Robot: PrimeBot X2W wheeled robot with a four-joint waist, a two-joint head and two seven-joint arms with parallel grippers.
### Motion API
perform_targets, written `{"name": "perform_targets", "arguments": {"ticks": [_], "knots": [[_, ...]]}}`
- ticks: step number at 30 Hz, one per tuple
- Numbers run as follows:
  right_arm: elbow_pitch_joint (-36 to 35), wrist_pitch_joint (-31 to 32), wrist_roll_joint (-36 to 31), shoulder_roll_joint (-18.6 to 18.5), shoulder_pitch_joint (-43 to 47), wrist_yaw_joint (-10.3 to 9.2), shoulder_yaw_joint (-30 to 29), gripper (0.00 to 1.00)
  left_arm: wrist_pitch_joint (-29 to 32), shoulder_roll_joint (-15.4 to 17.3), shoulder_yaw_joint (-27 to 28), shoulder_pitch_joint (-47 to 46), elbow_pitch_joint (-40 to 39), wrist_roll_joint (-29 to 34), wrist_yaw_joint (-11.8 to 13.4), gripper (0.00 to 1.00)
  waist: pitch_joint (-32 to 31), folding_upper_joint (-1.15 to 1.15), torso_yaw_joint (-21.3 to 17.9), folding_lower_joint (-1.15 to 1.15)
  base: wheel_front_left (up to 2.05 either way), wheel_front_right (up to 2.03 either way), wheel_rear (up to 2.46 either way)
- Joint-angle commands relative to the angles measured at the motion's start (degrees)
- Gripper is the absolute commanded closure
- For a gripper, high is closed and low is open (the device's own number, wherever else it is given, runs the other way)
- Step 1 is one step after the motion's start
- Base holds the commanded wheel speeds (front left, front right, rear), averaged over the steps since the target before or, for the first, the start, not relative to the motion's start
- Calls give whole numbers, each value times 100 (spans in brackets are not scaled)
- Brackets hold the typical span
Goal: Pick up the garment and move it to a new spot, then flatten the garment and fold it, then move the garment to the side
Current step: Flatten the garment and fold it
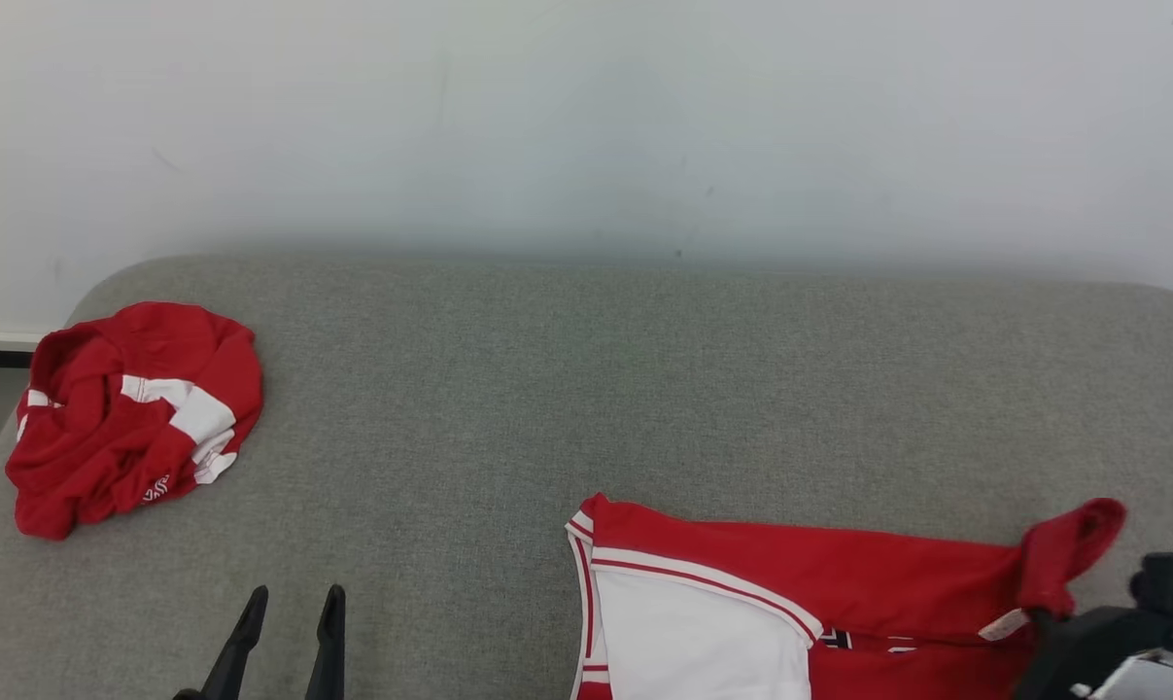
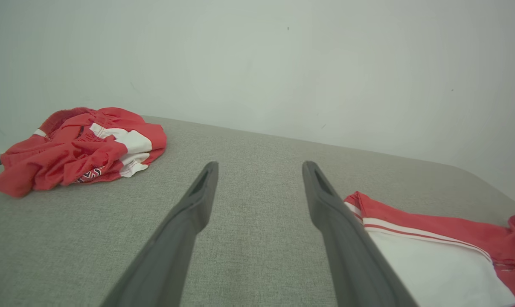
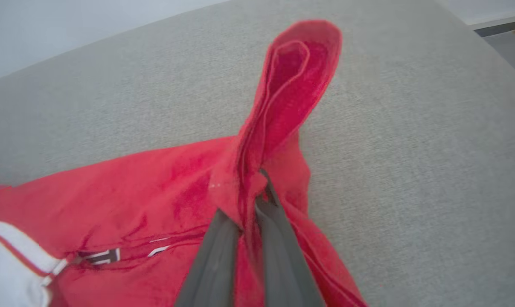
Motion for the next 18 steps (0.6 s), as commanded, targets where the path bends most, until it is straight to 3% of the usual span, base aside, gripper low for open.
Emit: {"name": "perform_targets", "arguments": {"ticks": [1, 2, 8, 18], "knots": [[-101, 41, 257, 8, 143, -10, 345, 100, -22, -10, 8, 97, 33, -38, -12, 0, -7, -1, 15, 0, 0, 0, 0], [-101, 41, 257, 8, 143, -10, 345, 100, -22, -10, 8, 97, 33, -38, -12, 0, -7, -1, 15, 0, 0, 0, 0], [-270, -16, 1011, 1, 322, -10, 1802, 100, -20, -20, -41, 59, 71, -84, -25, 0, -24, -1, 45, 0, 0, 0, 0], [321, -153, 1383, 1, -336, -10, 3444, 100, 29, 41, -159, 5, 101, -114, -36, 0, -73, -1, 248, 0, 0, 0, 0]]}}
